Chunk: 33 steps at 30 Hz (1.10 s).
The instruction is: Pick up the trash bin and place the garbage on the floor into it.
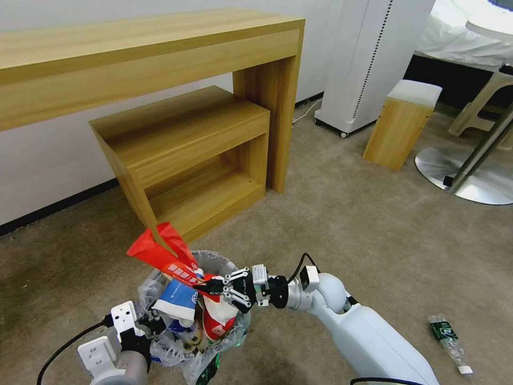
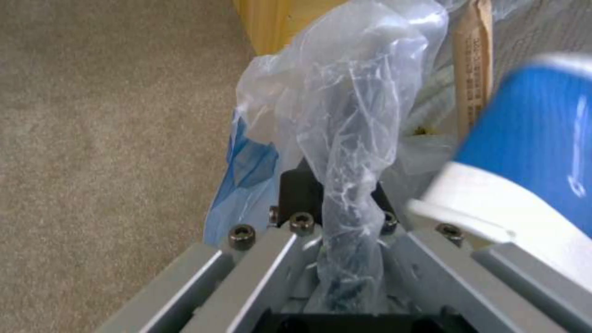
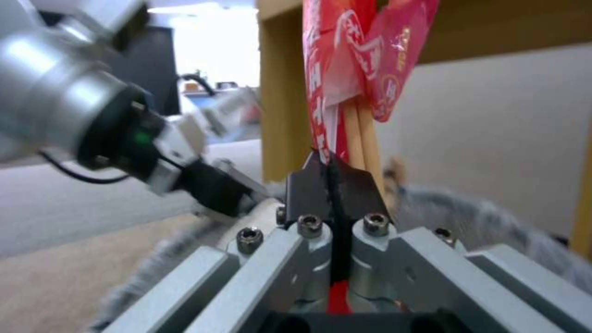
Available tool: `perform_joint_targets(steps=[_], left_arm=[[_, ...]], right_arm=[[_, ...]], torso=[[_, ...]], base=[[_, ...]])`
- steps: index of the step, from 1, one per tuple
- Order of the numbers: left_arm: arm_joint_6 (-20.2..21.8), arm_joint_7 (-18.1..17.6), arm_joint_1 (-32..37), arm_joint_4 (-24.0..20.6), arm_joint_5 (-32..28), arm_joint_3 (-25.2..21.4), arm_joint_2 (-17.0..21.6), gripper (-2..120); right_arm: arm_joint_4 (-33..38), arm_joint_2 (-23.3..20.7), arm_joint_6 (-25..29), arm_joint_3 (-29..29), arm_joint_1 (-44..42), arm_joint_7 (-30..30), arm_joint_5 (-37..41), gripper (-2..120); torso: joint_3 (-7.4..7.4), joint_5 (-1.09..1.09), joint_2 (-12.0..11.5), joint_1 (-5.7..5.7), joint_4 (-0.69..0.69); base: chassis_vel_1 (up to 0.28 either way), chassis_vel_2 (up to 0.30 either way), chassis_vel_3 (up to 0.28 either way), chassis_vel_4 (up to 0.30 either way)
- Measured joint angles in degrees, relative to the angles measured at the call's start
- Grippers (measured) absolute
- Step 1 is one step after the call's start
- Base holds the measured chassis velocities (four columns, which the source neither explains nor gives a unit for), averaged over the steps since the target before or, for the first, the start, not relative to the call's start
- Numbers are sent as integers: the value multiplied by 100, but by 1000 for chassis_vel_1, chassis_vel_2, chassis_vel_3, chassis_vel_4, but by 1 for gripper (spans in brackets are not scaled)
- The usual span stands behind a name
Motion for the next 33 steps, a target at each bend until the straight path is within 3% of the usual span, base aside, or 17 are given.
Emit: perform_joint_targets(steps=[8,10,14,15,27,30,32,33], left_arm=[[0,0,0,0,0,0,0,0],[0,0,0,0,0,0,0,0],[0,0,0,0,0,0,0,0],[0,0,0,0,0,0,0,0],[0,0,0,0,0,0,0,0],[0,0,0,0,0,0,0,0],[0,0,0,0,0,0,0,0],[0,0,0,0,0,0,0,0]], right_arm=[[-164,144,-2,-133,-22,181,70,0],[-99,104,-12,-126,-26,185,93,12],[-20,37,-42,-83,-58,117,84,22],[16,-19,-56,-58,-78,70,50,30],[301,-169,-36,254,-124,24,113,68],[454,-153,-16,584,-128,208,345,79],[644,-147,67,1102,-143,1059,737,90],[644,-147,67,1102,-143,1059,737,90]], torso=[[0,1,-1,0,1],[0,1,0,0,1],[0,0,-1,0,1],[0,1,-1,0,1],[0,1,-1,0,1],[0,1,-1,0,1],[0,1,-1,0,1],[0,1,-1,0,1]], base=[[0,0,0,0],[0,0,0,0],[0,0,0,0],[0,0,0,0],[0,0,0,0],[0,0,0,0],[0,0,0,0],[0,0,0,0]])
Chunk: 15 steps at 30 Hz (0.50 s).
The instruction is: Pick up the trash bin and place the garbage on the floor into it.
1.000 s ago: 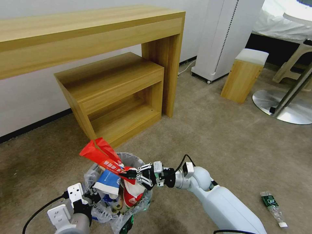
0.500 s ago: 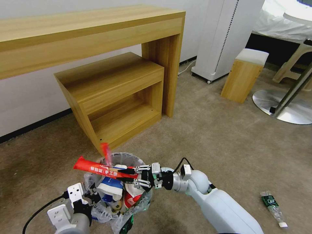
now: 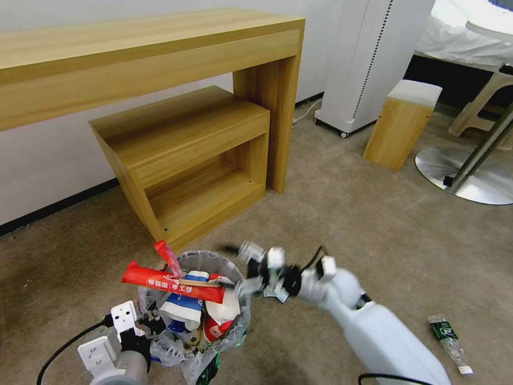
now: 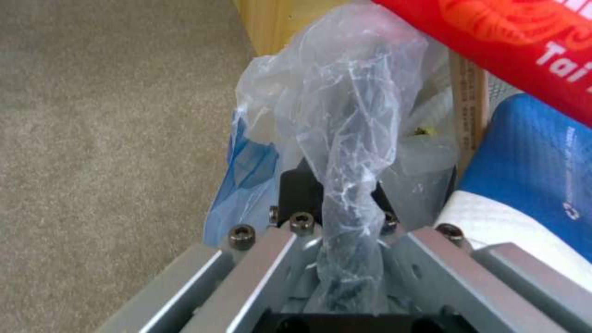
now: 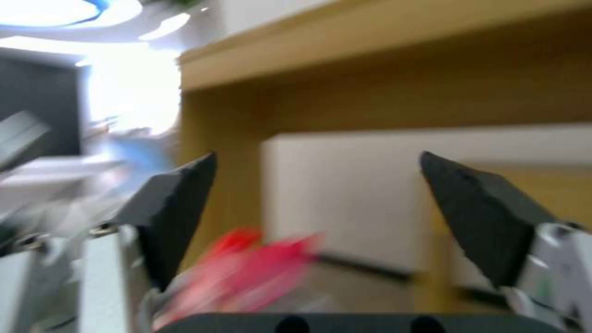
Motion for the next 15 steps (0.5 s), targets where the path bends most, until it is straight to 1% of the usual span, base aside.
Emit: perform_joint_targets(steps=[1,2,3,5,6,7,8,10,11,14,15], left_arm=[[0,0,0,0,0,0,0,0],[0,0,0,0,0,0,0,0],[0,0,0,0,0,0,0,0],[0,0,0,0,-1,1,0,0],[0,0,0,0,0,0,0,0],[0,0,0,0,0,0,0,0],[0,0,0,0,0,0,0,0],[0,0,0,0,0,0,0,0],[0,0,0,0,0,0,0,0],[-16,3,-9,10,13,1,-1,0],[-87,21,-51,79,80,3,-3,0]], right_arm=[[104,-46,9,192,-29,490,137,94],[250,-130,-16,476,-106,1136,184,99],[250,-130,-16,476,-106,1136,184,99],[435,-236,-98,882,-237,1893,55,100],[497,-286,-129,1030,-298,2153,-21,100],[618,-389,-186,1324,-437,2621,-122,100],[618,-389,-186,1324,-437,2621,-122,100],[770,-558,-254,1692,-670,3099,-178,100],[805,-604,-261,1789,-739,3179,-189,100],[865,-668,-264,1947,-862,3247,-204,100],[925,-713,-266,2050,-961,3260,-209,100]], torso=[[0,1,0,0,1],[0,-1,0,0,0],[0,-1,0,0,0],[0,1,0,0,0],[0,0,0,0,0],[0,0,0,0,-1],[0,0,0,0,-1],[0,0,1,0,-1],[0,1,0,0,-2],[0,1,0,0,0],[0,2,0,0,0]], base=[[0,0,0,0],[0,0,0,0],[0,0,0,0],[0,0,0,0],[0,0,0,0],[0,0,0,0],[0,0,0,0],[0,0,0,0],[0,0,0,0],[0,0,0,0],[0,0,0,0]])
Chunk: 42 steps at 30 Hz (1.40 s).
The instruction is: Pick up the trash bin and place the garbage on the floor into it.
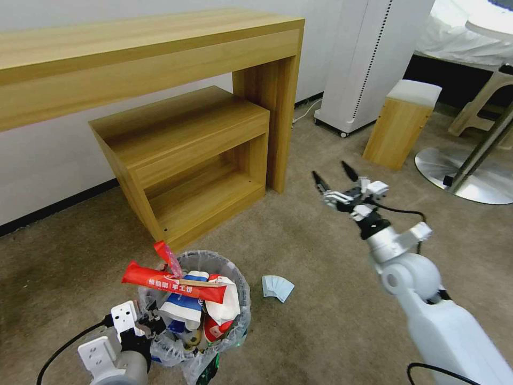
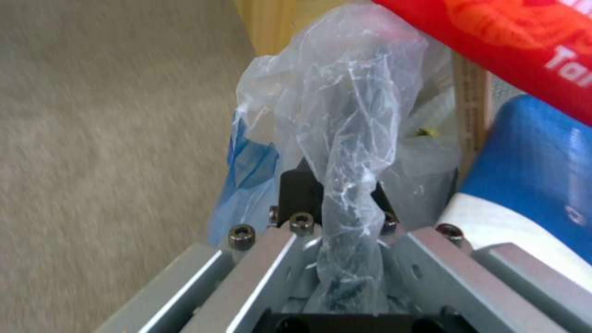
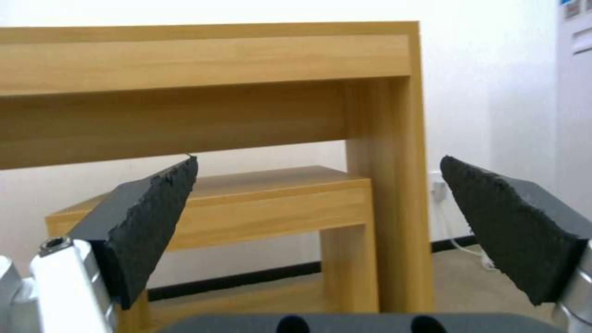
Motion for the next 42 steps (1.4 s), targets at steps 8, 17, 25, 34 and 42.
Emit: perform_joint_targets(steps=[8,17,25,34,42], left_arm=[[-627,131,-403,506,460,-8,6,0],[-506,69,-394,353,233,-71,106,0],[-116,-159,-329,188,-231,-31,150,0],[-30,-174,-249,65,-323,52,121,0],[-11,-163,-243,23,-335,59,59,0]], right_arm=[[16,-103,-40,80,-422,-44,-511,100],[-462,56,-852,-402,-594,443,-946,100],[-1446,245,-3155,-1137,-122,1349,-219,100],[-2676,921,-3116,-1772,424,225,-1152,100],[-3593,1365,-3084,-2148,835,-353,-2035,100]], torso=[[0,-5,0,0,0],[0,-3,0,0,0],[0,-2,0,0,1],[0,-3,0,0,0],[0,-3,0,0,1]], base=[[0,0,0,0],[0,0,0,0],[0,0,0,0],[0,0,0,0],[0,0,0,0]])
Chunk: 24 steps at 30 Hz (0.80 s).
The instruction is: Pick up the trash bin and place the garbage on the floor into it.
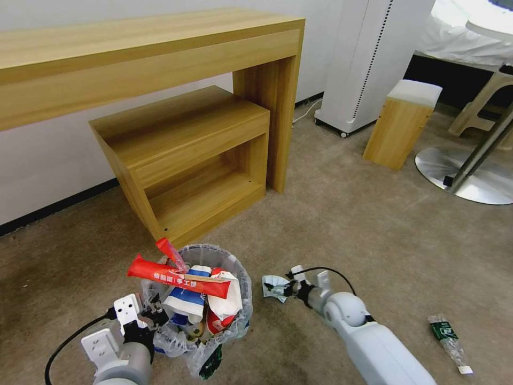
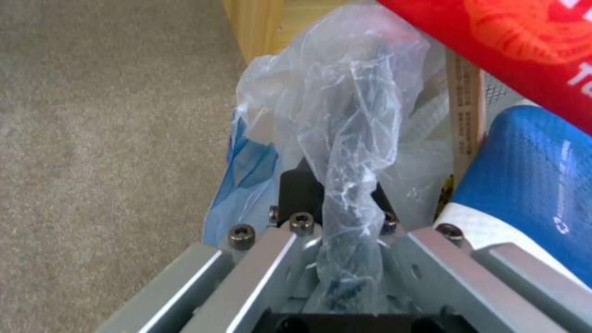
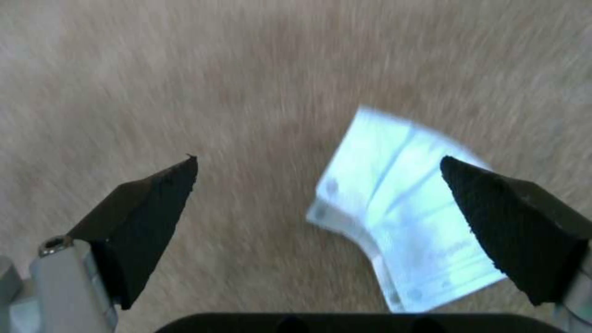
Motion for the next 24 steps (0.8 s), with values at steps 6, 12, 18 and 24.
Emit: perform_joint_targets(steps=[6,12,18,24], left_arm=[[-7,19,-6,-5,26,-11,-33,0],[-35,80,50,-10,121,30,-62,0],[-45,104,72,-12,155,29,-56,0],[-53,117,89,-36,157,5,-34,0]], right_arm=[[-485,116,127,-10,153,-199,-693,100],[-999,225,464,137,323,-361,-1068,100],[-1178,261,555,238,359,-400,-1177,97],[-1355,318,714,274,425,-404,-1315,81]], torso=[[0,0,0,0,-1],[0,0,0,0,-1],[0,0,0,0,-1],[0,0,-1,0,-1]], base=[[0,0,0,0],[0,0,0,0],[0,0,0,0],[0,0,0,0]])
